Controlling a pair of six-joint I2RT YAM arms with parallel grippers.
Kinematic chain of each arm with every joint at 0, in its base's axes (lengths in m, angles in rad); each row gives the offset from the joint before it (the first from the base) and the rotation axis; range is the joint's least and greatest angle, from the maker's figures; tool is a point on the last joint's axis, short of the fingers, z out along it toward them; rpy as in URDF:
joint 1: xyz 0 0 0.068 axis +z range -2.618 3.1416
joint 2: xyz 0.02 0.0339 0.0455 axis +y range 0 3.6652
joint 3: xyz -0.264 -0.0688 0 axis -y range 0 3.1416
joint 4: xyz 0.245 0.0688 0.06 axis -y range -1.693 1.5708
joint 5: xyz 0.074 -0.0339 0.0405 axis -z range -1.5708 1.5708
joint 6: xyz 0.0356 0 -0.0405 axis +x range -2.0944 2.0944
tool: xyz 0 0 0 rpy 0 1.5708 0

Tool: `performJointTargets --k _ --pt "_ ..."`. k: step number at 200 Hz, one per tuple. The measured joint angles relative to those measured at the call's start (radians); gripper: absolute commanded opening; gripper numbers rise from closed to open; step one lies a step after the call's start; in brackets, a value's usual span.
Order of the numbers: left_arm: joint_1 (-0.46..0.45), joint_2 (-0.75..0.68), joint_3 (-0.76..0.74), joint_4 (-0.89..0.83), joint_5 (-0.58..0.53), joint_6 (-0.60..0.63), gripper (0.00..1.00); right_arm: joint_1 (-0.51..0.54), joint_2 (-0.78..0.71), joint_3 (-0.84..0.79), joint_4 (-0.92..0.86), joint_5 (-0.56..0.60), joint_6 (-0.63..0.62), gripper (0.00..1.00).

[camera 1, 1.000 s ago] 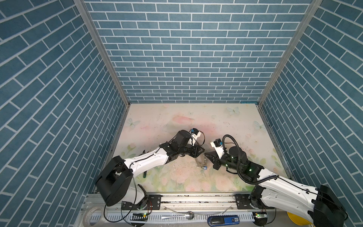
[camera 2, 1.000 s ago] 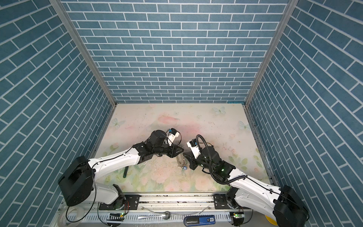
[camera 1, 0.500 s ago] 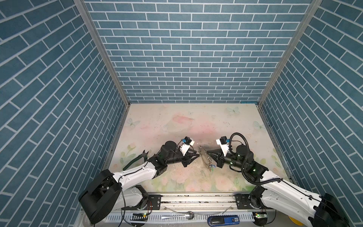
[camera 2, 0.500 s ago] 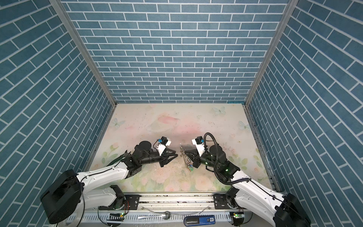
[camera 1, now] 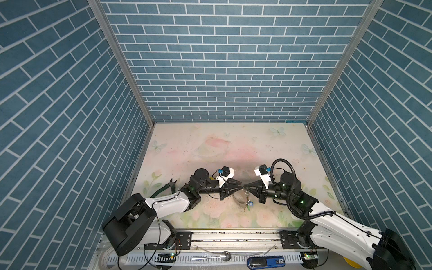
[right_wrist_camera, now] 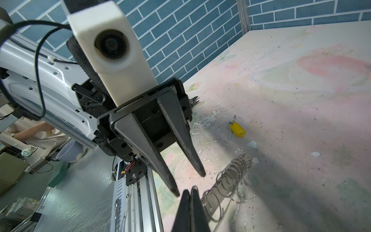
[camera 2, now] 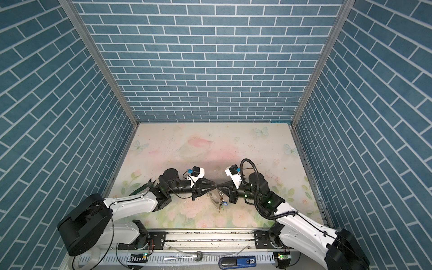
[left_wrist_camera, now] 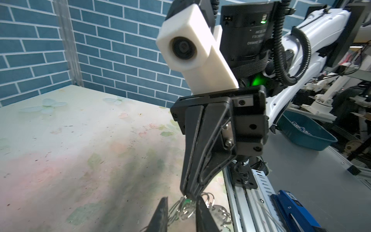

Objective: Put the keys on the keyring

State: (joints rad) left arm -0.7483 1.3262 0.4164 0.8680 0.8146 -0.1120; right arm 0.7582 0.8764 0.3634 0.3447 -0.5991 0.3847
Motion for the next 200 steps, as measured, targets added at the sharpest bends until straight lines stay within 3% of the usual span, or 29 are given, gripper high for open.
performJointTargets --k 50,141,191,200 --pt "0.001 0.027 0.000 0.007 0.082 0.021 0.30 0.000 0.000 0.000 0.000 -0.024 0.000 0.00" --pt "0.009 0.060 0.018 -0.008 0.146 0.015 0.02 -0.001 0.000 0.000 0.000 -0.080 -0.016 0.00" --pt "0.008 0.057 0.019 -0.032 0.141 0.028 0.00 0.001 -0.006 0.000 -0.024 -0.055 -0.032 0.00" --pt "0.004 0.052 0.019 -0.041 0.132 0.034 0.00 0.004 -0.017 0.000 -0.040 -0.045 -0.044 0.11"
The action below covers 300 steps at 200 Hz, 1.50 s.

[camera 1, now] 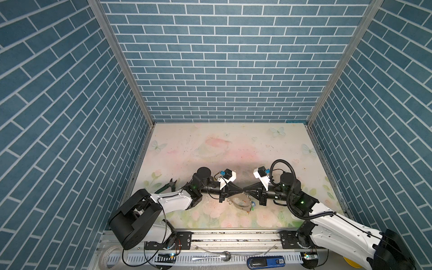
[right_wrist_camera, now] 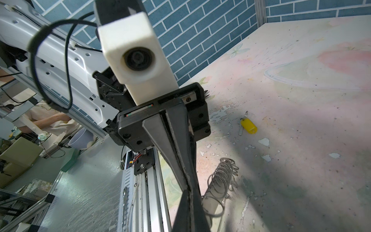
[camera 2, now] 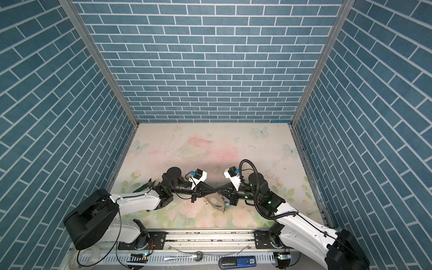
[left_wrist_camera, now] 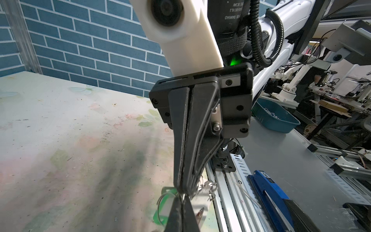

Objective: Put the keys on the keyring

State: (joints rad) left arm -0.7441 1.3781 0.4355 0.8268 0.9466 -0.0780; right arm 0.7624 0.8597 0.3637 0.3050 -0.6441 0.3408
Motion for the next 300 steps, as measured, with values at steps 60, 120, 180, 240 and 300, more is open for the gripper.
performJointTargets --k 60,120,180,240,300 --pt "-0.006 -0.106 0.000 -0.138 -0.069 0.085 0.00 -0.008 -0.193 -0.031 -0.038 0.199 -0.054 0.32" --pt "-0.007 -0.138 0.000 -0.235 -0.087 0.135 0.00 -0.007 -0.111 -0.065 0.031 0.124 -0.061 0.23" --pt "-0.009 -0.138 0.000 -0.254 -0.089 0.146 0.00 0.078 -0.032 -0.065 0.067 0.027 -0.095 0.15" --pt "-0.009 -0.153 0.000 -0.296 -0.046 0.166 0.00 0.091 -0.032 -0.064 0.053 0.049 -0.140 0.14" --pt "-0.015 -0.161 0.015 -0.349 -0.019 0.188 0.00 0.104 -0.030 -0.064 0.019 0.069 -0.165 0.14"
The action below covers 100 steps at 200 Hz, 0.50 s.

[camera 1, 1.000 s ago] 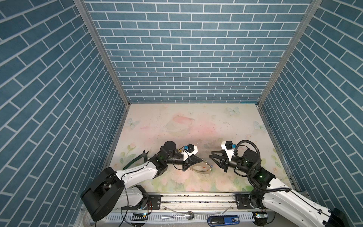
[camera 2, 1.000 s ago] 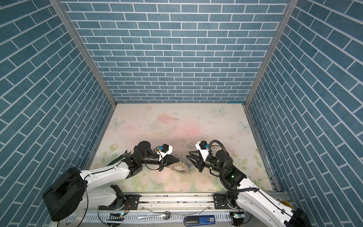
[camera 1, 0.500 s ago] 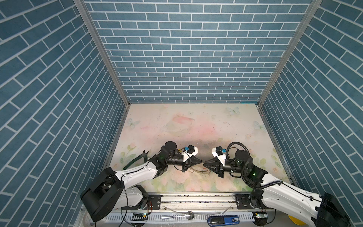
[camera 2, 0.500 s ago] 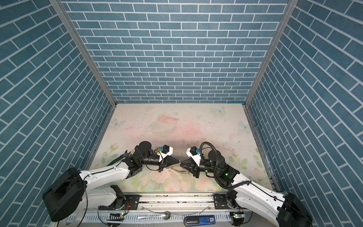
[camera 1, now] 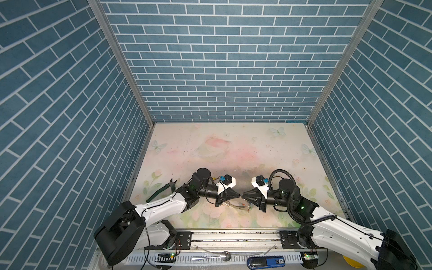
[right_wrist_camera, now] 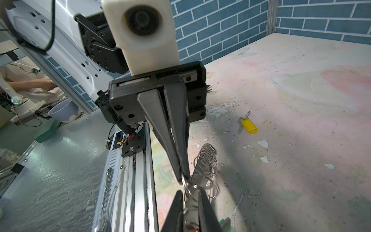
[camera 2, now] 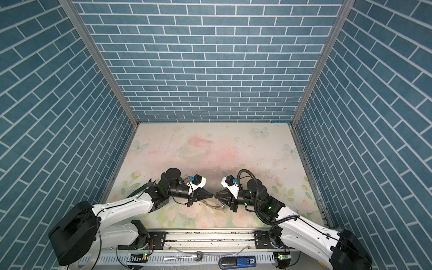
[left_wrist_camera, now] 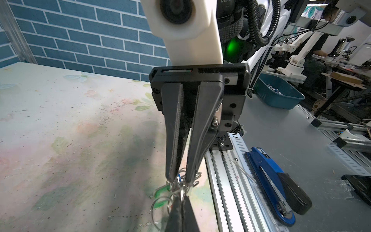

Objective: Put the keys on the keyring

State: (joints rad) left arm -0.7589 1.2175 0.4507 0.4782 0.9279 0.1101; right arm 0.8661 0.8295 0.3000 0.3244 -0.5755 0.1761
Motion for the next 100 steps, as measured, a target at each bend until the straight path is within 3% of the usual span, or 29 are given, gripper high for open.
performJointTargets --k 73,100 --pt "-0.005 0.006 0.003 -0.023 0.005 0.007 0.00 0.012 0.022 0.001 -0.011 -0.021 -0.003 0.00" --pt "-0.006 0.006 0.005 -0.041 0.008 0.006 0.00 0.016 0.027 0.001 -0.014 -0.029 -0.021 0.00"
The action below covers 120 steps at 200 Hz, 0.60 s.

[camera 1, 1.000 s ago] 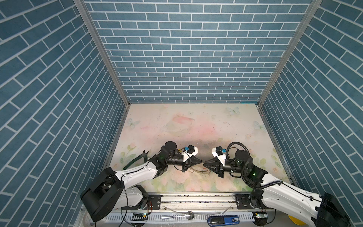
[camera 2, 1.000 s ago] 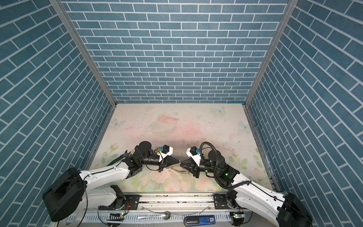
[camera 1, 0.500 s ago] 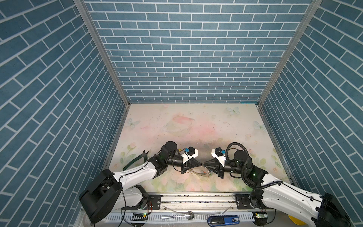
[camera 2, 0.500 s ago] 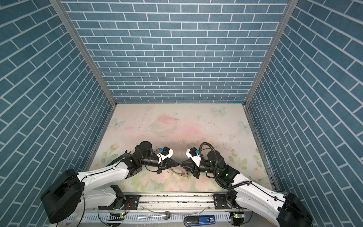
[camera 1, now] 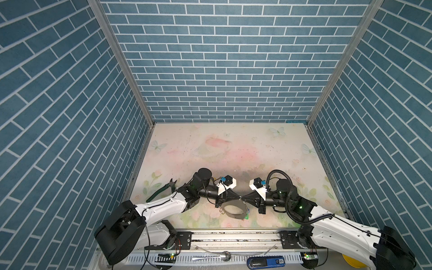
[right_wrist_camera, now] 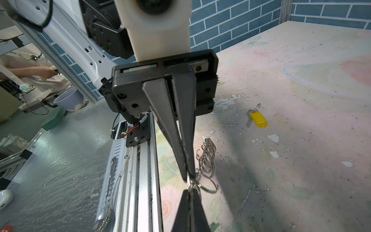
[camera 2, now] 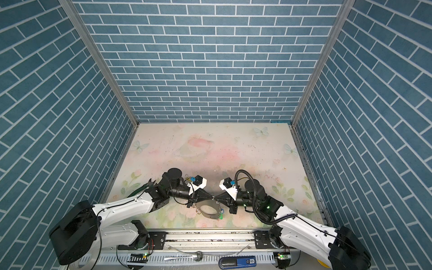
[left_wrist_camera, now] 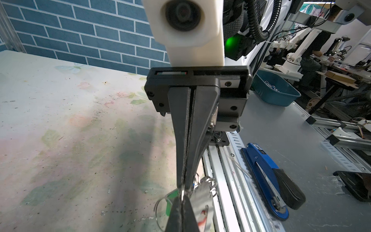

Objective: Put the keys on the keyring

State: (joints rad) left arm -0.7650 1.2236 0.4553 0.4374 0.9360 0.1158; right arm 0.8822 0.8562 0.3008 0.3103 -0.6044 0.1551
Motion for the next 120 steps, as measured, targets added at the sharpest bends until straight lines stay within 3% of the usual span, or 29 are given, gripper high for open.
performJointTargets --k 45,120 --pt "-0.006 0.000 0.010 -0.024 0.002 0.002 0.00 0.002 0.001 0.000 -0.004 0.000 -0.006 0.08" --pt "-0.014 0.002 0.019 -0.067 0.000 0.009 0.01 0.014 0.010 0.000 -0.020 0.002 -0.023 0.00"
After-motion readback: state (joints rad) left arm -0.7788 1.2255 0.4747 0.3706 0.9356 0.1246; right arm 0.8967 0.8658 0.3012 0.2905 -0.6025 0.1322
